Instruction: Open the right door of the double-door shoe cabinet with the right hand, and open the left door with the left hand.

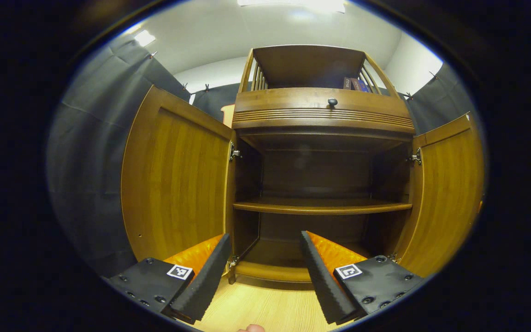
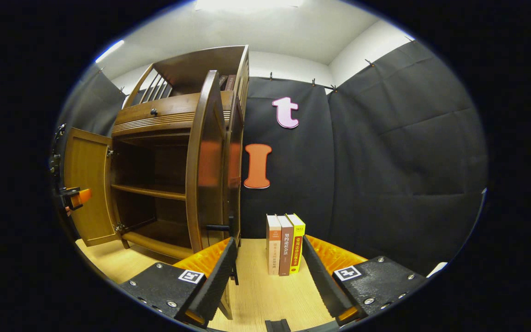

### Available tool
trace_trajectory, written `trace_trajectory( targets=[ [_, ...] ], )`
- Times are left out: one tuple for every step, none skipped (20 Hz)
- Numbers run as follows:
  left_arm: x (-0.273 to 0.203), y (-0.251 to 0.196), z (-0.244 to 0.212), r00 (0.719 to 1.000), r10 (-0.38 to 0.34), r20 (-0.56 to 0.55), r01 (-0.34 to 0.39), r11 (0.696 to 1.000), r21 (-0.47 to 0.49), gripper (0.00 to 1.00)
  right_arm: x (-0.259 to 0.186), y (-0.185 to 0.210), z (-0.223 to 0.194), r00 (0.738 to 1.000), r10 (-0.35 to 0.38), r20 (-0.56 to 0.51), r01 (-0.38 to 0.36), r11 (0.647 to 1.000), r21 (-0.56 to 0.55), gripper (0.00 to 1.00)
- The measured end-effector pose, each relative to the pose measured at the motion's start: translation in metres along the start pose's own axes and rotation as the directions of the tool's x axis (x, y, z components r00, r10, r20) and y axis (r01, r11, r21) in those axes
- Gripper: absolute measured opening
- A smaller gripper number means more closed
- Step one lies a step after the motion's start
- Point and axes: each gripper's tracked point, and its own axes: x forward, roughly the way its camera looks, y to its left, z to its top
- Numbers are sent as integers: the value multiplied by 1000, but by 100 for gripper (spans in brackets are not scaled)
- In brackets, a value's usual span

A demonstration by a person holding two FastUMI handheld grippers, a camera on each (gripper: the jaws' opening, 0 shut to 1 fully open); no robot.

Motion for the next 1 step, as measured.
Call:
trace_trajectory(
  targets=[
    [0, -1, 0, 1000, -5, 2, 5, 1000, 2, 94, -1, -3, 1, 1000, -8, 1, 8, 1000, 2, 87]
  ],
)
